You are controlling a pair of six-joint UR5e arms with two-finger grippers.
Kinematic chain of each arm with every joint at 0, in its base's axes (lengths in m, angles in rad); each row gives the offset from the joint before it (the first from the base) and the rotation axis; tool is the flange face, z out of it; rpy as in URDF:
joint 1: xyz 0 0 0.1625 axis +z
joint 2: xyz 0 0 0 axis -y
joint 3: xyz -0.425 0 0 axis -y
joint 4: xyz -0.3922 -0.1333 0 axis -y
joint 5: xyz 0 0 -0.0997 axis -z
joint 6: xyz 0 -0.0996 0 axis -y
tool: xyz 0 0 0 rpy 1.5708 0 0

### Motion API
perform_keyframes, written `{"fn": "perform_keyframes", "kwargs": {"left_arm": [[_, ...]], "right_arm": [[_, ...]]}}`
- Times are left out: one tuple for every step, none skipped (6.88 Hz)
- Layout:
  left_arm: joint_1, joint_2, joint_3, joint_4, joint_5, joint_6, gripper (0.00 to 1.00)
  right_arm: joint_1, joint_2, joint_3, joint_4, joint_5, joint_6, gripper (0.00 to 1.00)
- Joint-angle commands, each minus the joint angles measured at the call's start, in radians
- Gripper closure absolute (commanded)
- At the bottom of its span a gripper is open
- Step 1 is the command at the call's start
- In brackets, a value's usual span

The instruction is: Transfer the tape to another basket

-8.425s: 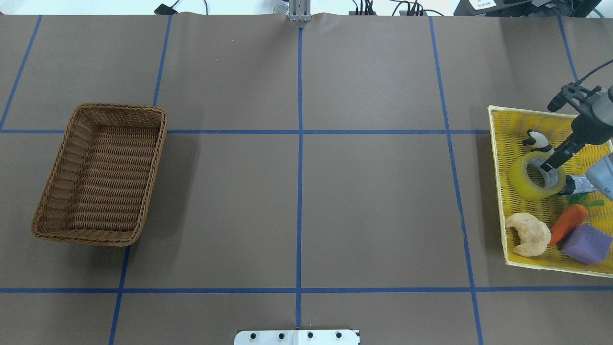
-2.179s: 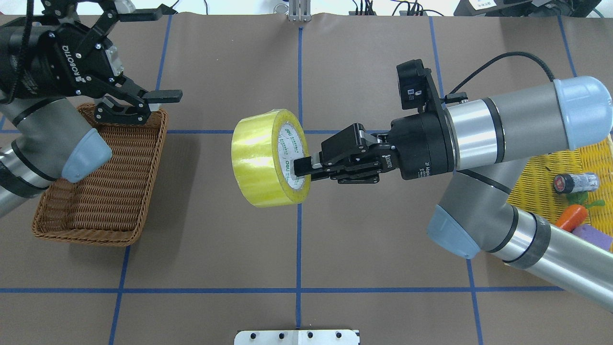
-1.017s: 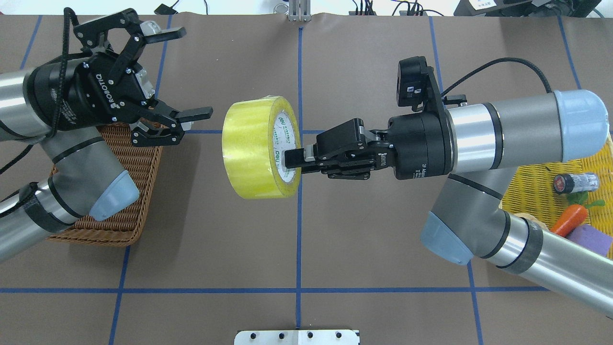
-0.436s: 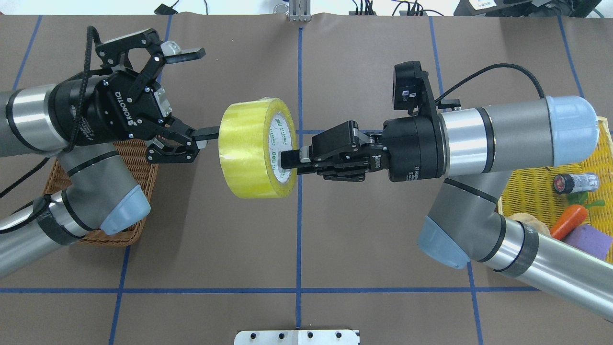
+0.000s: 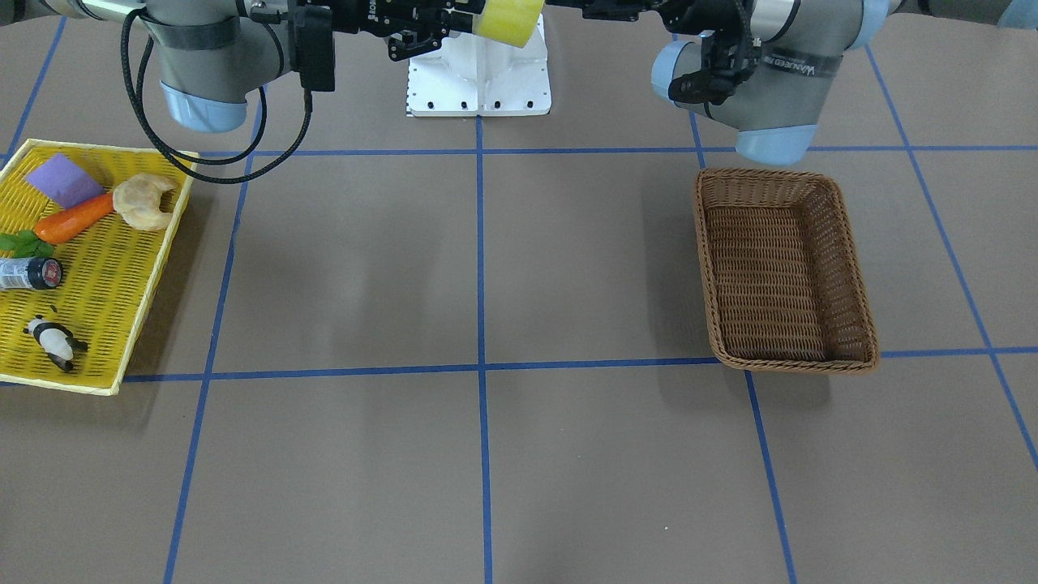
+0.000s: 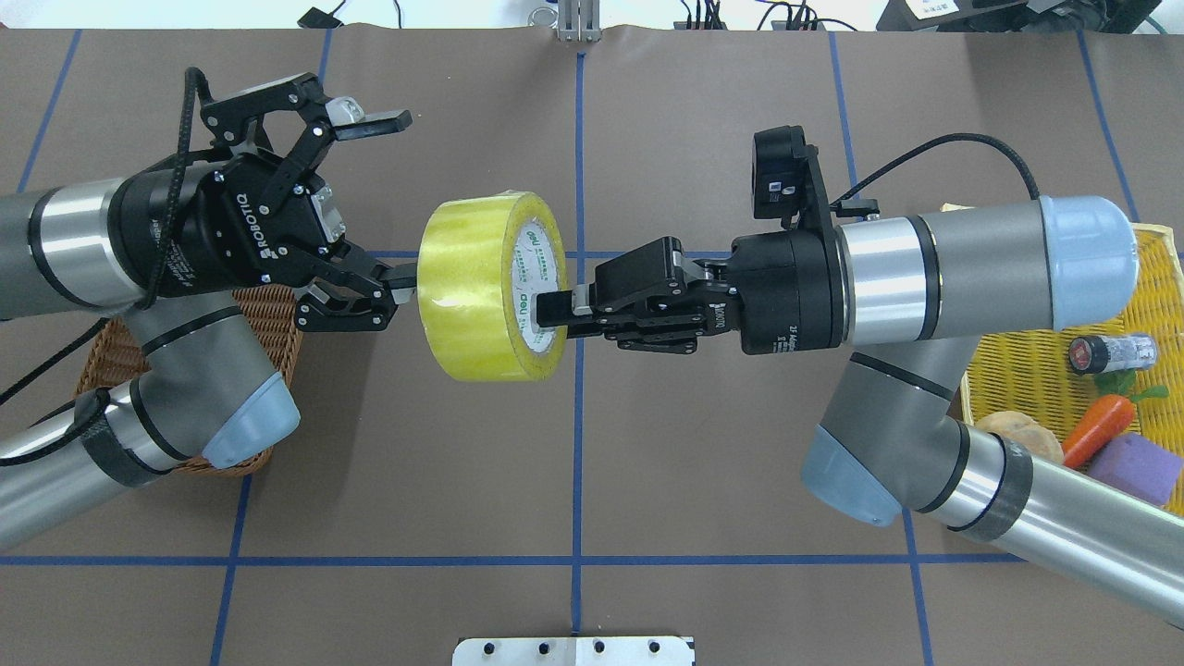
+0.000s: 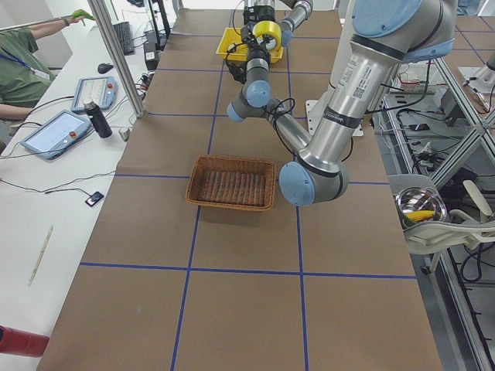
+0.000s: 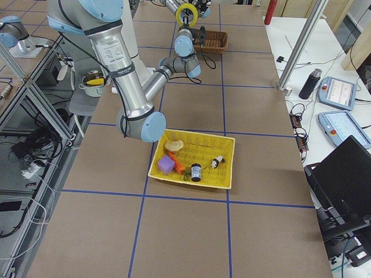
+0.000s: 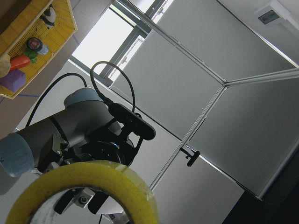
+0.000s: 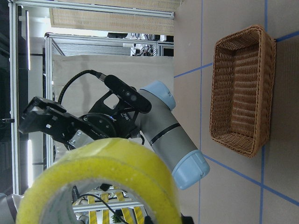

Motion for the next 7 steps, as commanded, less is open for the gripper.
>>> {"fn": "perform_keyframes", "kwargs": {"left_arm": [[0.035, -0.007, -0.007, 0.002, 0.03, 0.002, 0.03], [0.041, -0.007, -0.009, 0.002, 0.031, 0.002, 0.03], [0.041, -0.007, -0.016, 0.004, 0.031, 0.002, 0.03], [0.044, -0.007, -0.026, 0.013, 0.033, 0.0, 0.08], [0.049, -0.007, -0.03, 0.013, 0.033, -0.002, 0.19], [0.05, -0.007, -0.03, 0.013, 0.033, -0.002, 0.27], [0.05, -0.007, -0.03, 0.013, 0.033, -0.002, 0.27]], "right_arm": [[-0.015, 0.003, -0.001, 0.0, -0.022, -0.001, 1.0], [-0.015, 0.003, -0.001, -0.001, -0.022, -0.001, 1.0], [-0.015, 0.004, -0.002, -0.001, -0.022, -0.001, 1.0], [-0.017, 0.003, -0.004, -0.001, -0.022, -0.003, 1.0], [-0.015, 0.003, -0.006, 0.0, -0.022, -0.004, 1.0], [-0.015, 0.004, -0.006, 0.0, -0.022, -0.004, 1.0], [-0.015, 0.004, -0.006, 0.002, -0.022, -0.004, 1.0]]}}
